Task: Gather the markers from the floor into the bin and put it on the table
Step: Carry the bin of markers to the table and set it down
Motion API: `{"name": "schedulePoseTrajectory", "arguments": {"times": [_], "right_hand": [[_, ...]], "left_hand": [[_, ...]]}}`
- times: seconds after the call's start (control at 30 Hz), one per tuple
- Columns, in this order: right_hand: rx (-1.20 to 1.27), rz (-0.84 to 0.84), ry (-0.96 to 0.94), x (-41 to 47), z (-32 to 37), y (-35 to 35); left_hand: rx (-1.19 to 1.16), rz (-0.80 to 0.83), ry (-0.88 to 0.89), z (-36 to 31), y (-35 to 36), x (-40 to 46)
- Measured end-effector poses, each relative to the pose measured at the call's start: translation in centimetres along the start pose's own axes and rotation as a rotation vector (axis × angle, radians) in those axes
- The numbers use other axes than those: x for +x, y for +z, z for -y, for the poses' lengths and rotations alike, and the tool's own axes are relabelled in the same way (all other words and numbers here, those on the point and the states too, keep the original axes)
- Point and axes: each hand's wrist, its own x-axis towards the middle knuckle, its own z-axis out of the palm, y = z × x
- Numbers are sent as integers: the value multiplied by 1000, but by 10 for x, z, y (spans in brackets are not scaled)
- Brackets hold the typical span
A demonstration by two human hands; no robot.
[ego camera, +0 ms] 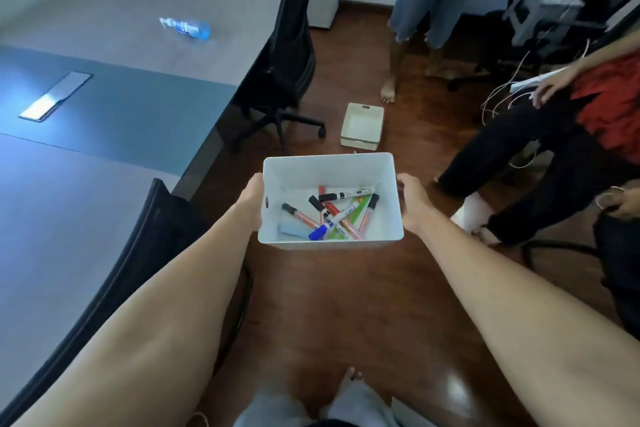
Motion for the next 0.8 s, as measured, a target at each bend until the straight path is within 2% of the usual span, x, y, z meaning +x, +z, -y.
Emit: {"name": "schedulePoseTrajectory", "arguments": {"times": [0.17, 0.27, 0.4, 0.6, 0.8], "right_hand": [[-51, 196, -97, -9, 51, 30], [-57, 248, -136, -22, 81, 61], [-40, 404, -172, -41, 110, 109], [-171, 541, -262, -65, 126, 214], [-318, 629, -278, -74, 104, 332]], "left_hand": [[-39, 42, 147, -73, 1, -65], [-37, -22, 245, -103, -16, -90], [-153, -26, 239, -132, -51, -113], [-194, -182, 258, -161, -143, -142], [-305, -379, 333, -156, -248, -160]]}}
